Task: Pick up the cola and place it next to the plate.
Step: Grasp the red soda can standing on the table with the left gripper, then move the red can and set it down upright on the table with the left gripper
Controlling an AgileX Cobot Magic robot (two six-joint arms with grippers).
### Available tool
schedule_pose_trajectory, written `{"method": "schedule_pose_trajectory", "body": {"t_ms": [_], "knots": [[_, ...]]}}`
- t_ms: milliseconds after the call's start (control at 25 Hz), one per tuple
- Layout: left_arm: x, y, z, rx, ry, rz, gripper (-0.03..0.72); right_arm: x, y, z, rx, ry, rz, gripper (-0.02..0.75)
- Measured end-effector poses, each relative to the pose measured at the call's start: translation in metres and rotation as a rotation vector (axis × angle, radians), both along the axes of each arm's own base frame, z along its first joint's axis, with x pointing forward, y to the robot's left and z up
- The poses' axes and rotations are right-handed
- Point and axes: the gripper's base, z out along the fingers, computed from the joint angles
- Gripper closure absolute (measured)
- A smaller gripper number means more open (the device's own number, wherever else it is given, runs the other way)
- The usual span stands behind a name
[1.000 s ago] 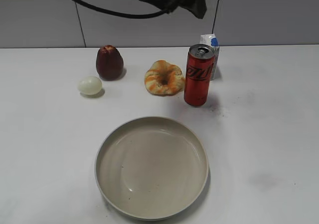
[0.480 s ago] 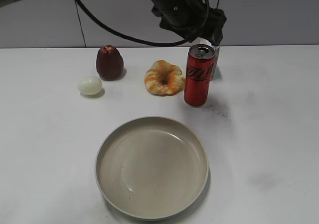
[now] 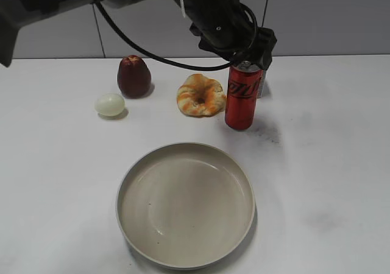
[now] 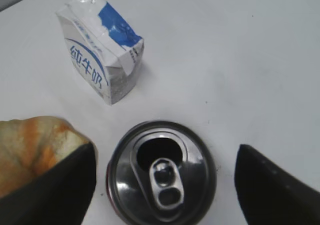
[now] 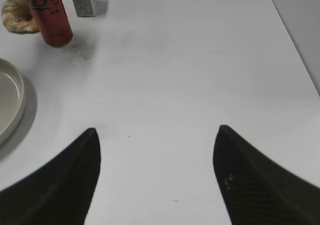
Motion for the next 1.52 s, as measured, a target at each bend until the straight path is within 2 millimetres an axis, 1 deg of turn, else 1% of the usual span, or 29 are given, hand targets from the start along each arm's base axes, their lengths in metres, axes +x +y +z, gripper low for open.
{"method": "schedule_pose_trajectory", "body": {"t_ms": [200, 280, 360, 480, 560, 760, 840, 920, 1040, 1080, 1200, 1240, 1320, 1360, 1400, 1440, 1520], "knots": [[0.002, -0.003, -0.019, 0.027, 0.033, -0.003, 0.027, 0.0, 0.0, 0.0, 0.0, 0.0, 0.0, 0.203], [0.002, -0.004, -0.024, 0.034, 0.04, -0.004, 0.033, 0.0, 0.0, 0.0, 0.0, 0.0, 0.0, 0.203], [0.003, -0.004, -0.025, 0.033, 0.035, -0.002, 0.059, 0.0, 0.0, 0.0, 0.0, 0.0, 0.0, 0.203], [0.004, -0.004, -0.024, 0.027, 0.024, 0.002, 0.138, 0.0, 0.0, 0.0, 0.0, 0.0, 0.0, 0.203], [0.004, -0.004, -0.024, 0.029, 0.02, 0.001, 0.171, 0.0, 0.0, 0.0, 0.0, 0.0, 0.0, 0.203], [0.003, -0.002, -0.018, 0.043, 0.012, -0.006, 0.179, 0.0, 0.0, 0.0, 0.0, 0.0, 0.0, 0.203], [0.0, 0.002, -0.005, 0.056, -0.014, -0.013, 0.179, 0.0, 0.0, 0.0, 0.0, 0.0, 0.0, 0.203], [-0.004, 0.009, 0.016, 0.069, -0.054, -0.019, 0.179, 0.0, 0.0, 0.0, 0.0, 0.0, 0.0, 0.203], [-0.014, 0.026, 0.061, 0.091, -0.114, -0.025, 0.179, 0.0, 0.0, 0.0, 0.0, 0.0, 0.0, 0.203], [-0.018, 0.036, 0.079, 0.093, -0.137, -0.02, 0.179, 0.0, 0.0, 0.0, 0.0, 0.0, 0.0, 0.203], [-0.026, 0.064, 0.119, 0.093, -0.171, 0.008, 0.179, 0.0, 0.0, 0.0, 0.0, 0.0, 0.0, 0.203], [-0.028, 0.078, 0.136, 0.084, -0.188, 0.028, 0.179, 0.0, 0.0, 0.0, 0.0, 0.0, 0.0, 0.203], [-0.034, 0.103, 0.159, 0.077, -0.204, 0.067, 0.179, 0.0, 0.0, 0.0, 0.0, 0.0, 0.0, 0.203], [-0.038, 0.114, 0.168, 0.075, -0.209, 0.087, 0.179, 0.0, 0.0, 0.0, 0.0, 0.0, 0.0, 0.203], [-0.045, 0.13, 0.179, 0.071, -0.215, 0.111, 0.179, 0.0, 0.0, 0.0, 0.0, 0.0, 0.0, 0.203], [-0.051, 0.141, 0.184, 0.076, -0.208, 0.125, 0.179, 0.0, 0.0, 0.0, 0.0, 0.0, 0.0, 0.203], [-0.065, 0.163, 0.184, 0.109, -0.162, 0.151, 0.179, 0.0, 0.0, 0.0, 0.0, 0.0, 0.0, 0.203]]}}
